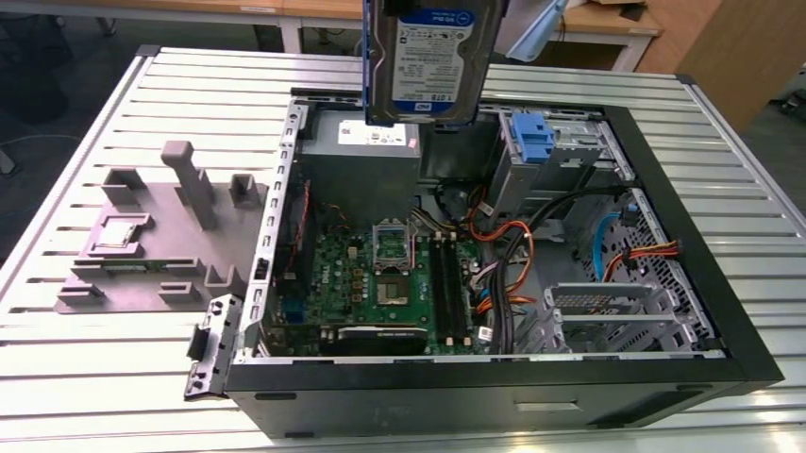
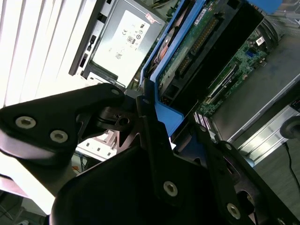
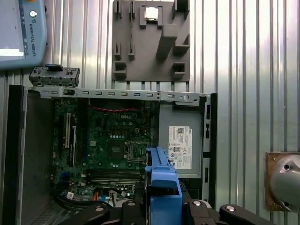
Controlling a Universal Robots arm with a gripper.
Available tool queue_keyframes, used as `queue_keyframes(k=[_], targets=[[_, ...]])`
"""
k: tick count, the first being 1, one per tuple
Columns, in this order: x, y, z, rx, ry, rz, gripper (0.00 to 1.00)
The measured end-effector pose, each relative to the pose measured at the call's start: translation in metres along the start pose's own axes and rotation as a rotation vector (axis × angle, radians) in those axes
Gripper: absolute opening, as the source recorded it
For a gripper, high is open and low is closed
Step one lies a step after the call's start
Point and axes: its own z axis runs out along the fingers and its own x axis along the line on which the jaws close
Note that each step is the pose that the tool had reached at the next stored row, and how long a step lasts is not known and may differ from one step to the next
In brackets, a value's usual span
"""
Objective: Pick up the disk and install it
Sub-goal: 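Pick up the disk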
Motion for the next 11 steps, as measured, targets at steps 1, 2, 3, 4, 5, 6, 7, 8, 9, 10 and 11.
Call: queue_keyframes(k=[1, 2, 3, 4, 5, 6, 7, 8, 9, 10, 11], targets=[[0.0012, 0.0, 0.0, 0.0, 0.0001, 0.0, 0.36], [0.0025, 0.0, -0.0001, 0.0, 0.0003, 0.0, 0.36], [0.0035, 0.0, -0.0001, 0.0, 0.0004, 0.0, 0.36], [0.0046, 0.0, -0.0001, -0.0001, 0.0006, 0.0, 0.36], [0.0057, 0.0, -0.0001, 0.0, 0.0008, 0.0, 0.36], [0.0069, 0.0, 0.0, 0.0, 0.0008, 0.0, 0.36], [0.008, 0.0, 0.0, 0.0, 0.0009, 0.0, 0.36], [0.009, 0.0, 0.0, 0.0, 0.0011, 0.0, 0.36], [0.0098, 0.0, 0.0, 0.0, 0.0014, 0.0, 0.36], [0.0107, 0.0, 0.0001, 0.0, 0.0015, 0.0, 0.36], [0.0118, 0.0, 0.0, 0.0, 0.0018, 0.0, 0.36]])
